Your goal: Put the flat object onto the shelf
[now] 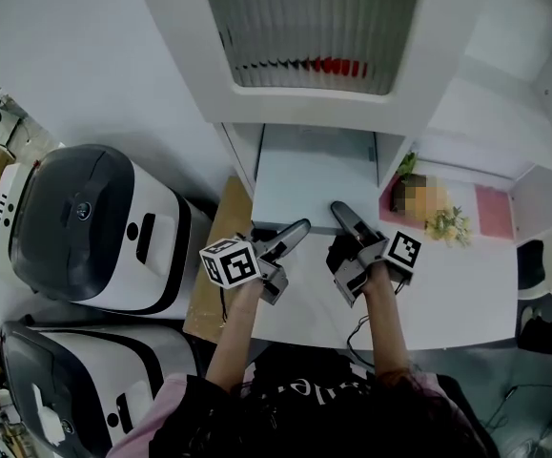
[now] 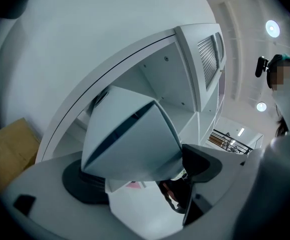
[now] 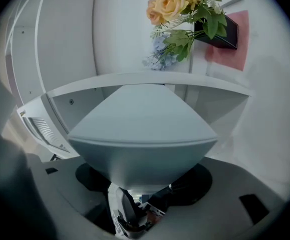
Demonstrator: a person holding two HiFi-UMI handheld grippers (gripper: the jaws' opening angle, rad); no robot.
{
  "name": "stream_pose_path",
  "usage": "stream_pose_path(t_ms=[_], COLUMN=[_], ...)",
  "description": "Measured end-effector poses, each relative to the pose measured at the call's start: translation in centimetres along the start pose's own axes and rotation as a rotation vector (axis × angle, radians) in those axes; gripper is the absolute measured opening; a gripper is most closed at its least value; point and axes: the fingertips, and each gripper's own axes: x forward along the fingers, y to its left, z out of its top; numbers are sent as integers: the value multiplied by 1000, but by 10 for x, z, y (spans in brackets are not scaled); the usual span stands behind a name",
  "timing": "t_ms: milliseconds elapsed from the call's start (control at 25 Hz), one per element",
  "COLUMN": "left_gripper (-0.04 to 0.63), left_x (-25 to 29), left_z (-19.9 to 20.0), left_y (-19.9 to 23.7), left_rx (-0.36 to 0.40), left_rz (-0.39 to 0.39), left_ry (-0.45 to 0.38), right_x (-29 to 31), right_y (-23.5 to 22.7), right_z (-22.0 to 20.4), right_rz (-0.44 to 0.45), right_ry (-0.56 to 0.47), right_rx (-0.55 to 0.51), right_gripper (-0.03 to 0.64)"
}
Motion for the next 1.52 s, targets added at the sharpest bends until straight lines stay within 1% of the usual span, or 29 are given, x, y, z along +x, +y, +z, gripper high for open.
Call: stream_pose_path(t_ms=[160, 280, 440, 600, 800, 880, 1040, 1160, 1240, 1360, 1520], left_gripper=[446, 449, 449, 449, 449, 449, 449, 450, 454, 456, 456], left_x=[11, 12, 10, 8, 4, -1, -15, -28, -36, -43, -46], left_z=[8, 11, 10, 10, 10, 6, -7, -16, -20, -24, -28], left_y=[9, 13, 12, 10, 3, -2, -14, -23, -28, -32, -36], left_rx=[-7, -14, -15, -9, 38, 52, 69, 80, 71, 52, 63], left_rz=[42, 52, 56, 56, 74, 76, 53, 33, 10, -18, -17], left_ry=[-29, -31, -46, -46, -58, -44, -9, 2, -1, -5, 13], right_x=[-12, -23, -37, -45, -51, -55, -65, -71, -74, -77, -73], right_y=[-1, -5, -9, -4, 0, 2, 8, 11, 13, 11, 16], right_z=[2, -1, -2, -4, -14, -21, -38, -51, -58, -63, -67], right_rz=[23, 25, -11, -21, -42, -46, -40, -42, -38, -52, -68], right_ry=[-21, -25, -42, -55, -40, -31, -10, 9, 19, 12, 0], right_rx=[21, 39, -14, -64, -150, -172, -232, -291, -324, -368, -390], right_gripper=[301, 301, 301, 301, 301, 301, 301, 301, 301, 301, 293])
